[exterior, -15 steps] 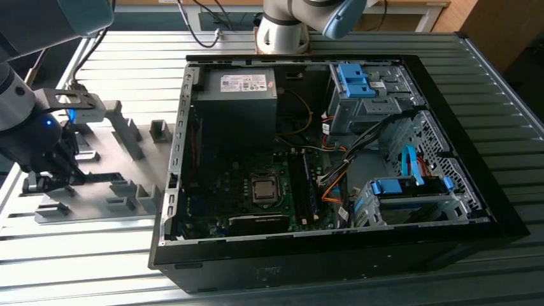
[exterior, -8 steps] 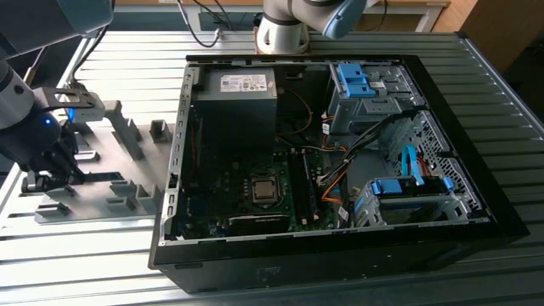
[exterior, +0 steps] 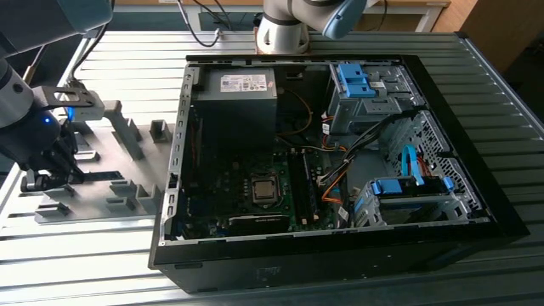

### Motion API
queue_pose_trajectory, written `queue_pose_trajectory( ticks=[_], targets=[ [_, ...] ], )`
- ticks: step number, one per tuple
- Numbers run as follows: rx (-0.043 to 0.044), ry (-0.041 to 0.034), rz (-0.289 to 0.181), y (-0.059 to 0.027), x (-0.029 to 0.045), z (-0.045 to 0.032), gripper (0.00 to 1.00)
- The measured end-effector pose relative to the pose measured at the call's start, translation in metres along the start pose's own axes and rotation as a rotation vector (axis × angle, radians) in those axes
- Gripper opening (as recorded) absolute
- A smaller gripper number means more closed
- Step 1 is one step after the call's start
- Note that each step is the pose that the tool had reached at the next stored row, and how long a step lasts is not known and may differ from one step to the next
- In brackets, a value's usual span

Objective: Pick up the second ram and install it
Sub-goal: 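Pick up the second ram and move it above second insertion slot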

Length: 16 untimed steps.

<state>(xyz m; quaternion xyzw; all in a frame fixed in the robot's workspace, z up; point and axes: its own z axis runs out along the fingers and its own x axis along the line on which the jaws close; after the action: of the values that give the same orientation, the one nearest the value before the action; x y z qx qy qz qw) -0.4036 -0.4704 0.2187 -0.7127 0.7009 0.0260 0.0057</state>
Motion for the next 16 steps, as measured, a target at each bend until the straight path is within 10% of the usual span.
queue_pose_trajectory(
  ticks=[16],
  targets=[
    [0.0, 0.0002, 0.0, 0.0004, -0.002, -0.0145, 0.14]
  ],
)
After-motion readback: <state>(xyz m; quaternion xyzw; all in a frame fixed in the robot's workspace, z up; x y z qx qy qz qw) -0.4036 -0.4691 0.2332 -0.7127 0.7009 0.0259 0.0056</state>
